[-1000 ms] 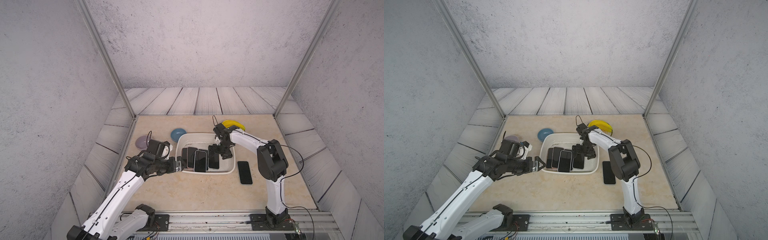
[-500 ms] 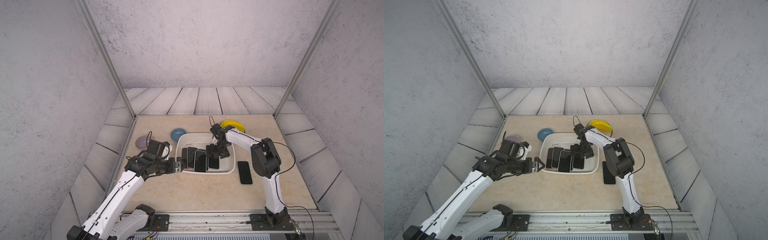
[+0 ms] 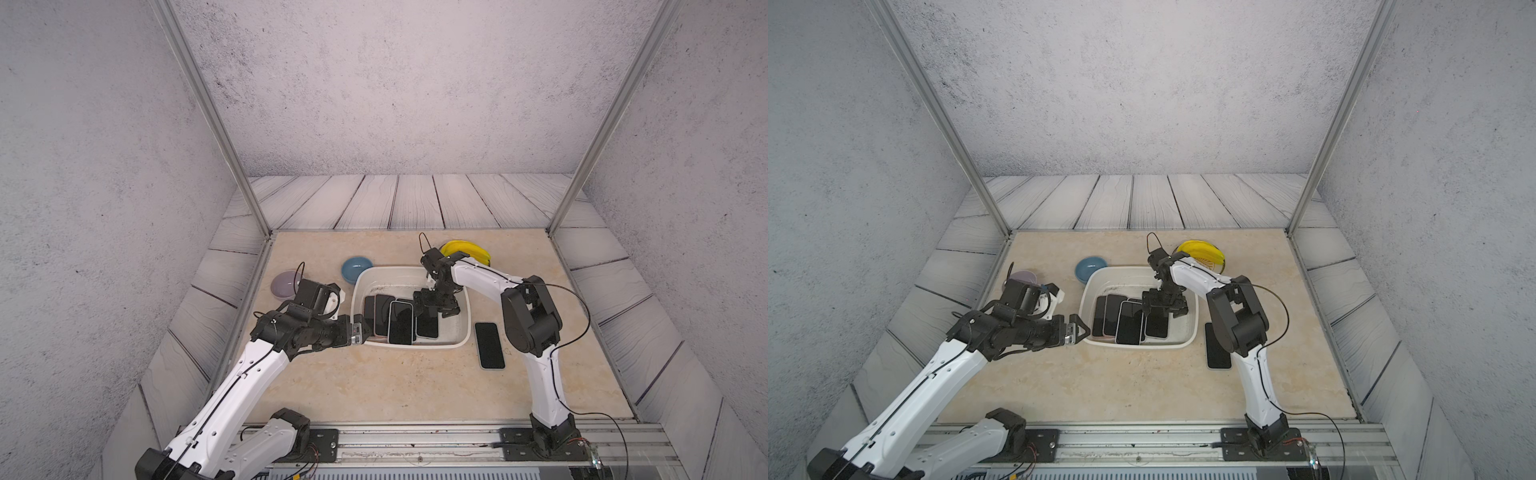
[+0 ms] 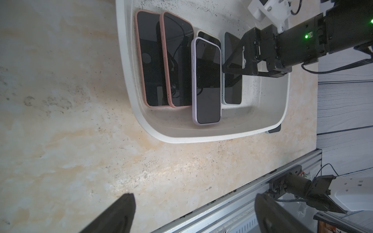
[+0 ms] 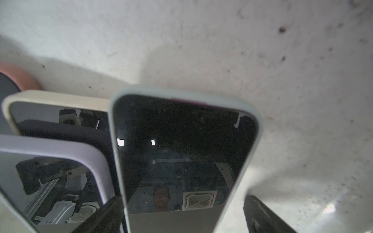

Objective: Take the phone out of the storage box
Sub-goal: Pick up the phone from the storage box.

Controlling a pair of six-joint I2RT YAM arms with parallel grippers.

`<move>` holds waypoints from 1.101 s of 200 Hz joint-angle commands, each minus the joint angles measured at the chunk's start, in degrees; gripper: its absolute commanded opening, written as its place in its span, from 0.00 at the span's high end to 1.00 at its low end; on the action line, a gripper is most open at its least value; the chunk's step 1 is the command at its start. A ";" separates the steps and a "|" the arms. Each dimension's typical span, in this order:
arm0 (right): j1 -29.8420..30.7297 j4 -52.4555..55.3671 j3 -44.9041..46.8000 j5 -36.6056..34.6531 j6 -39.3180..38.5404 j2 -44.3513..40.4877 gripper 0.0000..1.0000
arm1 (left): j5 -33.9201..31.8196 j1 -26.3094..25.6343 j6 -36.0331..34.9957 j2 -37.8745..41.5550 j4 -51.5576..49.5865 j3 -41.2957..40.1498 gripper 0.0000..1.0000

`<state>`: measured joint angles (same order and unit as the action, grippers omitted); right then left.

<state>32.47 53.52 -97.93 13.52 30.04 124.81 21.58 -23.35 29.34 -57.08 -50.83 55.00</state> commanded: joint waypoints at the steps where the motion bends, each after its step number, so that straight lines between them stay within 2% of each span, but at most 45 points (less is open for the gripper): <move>1: 0.45 0.42 -0.41 0.26 0.63 2.25 0.02 | -0.80 0.15 -0.96 0.43 -0.71 0.79 0.01; 71: 1.08 0.27 0.96 -1.39 1.07 3.78 0.02 | -0.89 0.15 -0.89 0.51 -0.85 0.62 0.01; 130: 3.18 3.33 1.19 -8.74 -0.75 5.12 0.13 | -0.51 0.15 -0.27 0.93 -0.85 0.08 0.01; 171: 3.46 5.78 1.34 -13.92 -1.37 5.31 0.15 | -0.24 0.16 -0.06 1.23 -0.90 0.09 0.01; 180: 3.48 6.18 1.23 -14.76 -1.72 5.35 0.17 | -0.15 0.15 0.08 1.30 -0.94 0.01 0.01; 202: 3.45 6.22 1.10 -15.71 -2.17 4.89 0.31 | -0.04 0.16 0.20 1.38 -0.90 -0.03 0.01; 220: 3.47 6.19 0.69 -15.97 -2.68 3.61 0.32 | 0.12 0.15 0.35 1.33 -0.94 0.01 0.01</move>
<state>35.57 54.52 -99.04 4.16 29.26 125.75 21.21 -23.31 29.58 -56.49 -50.85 55.00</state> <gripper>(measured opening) 0.821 0.985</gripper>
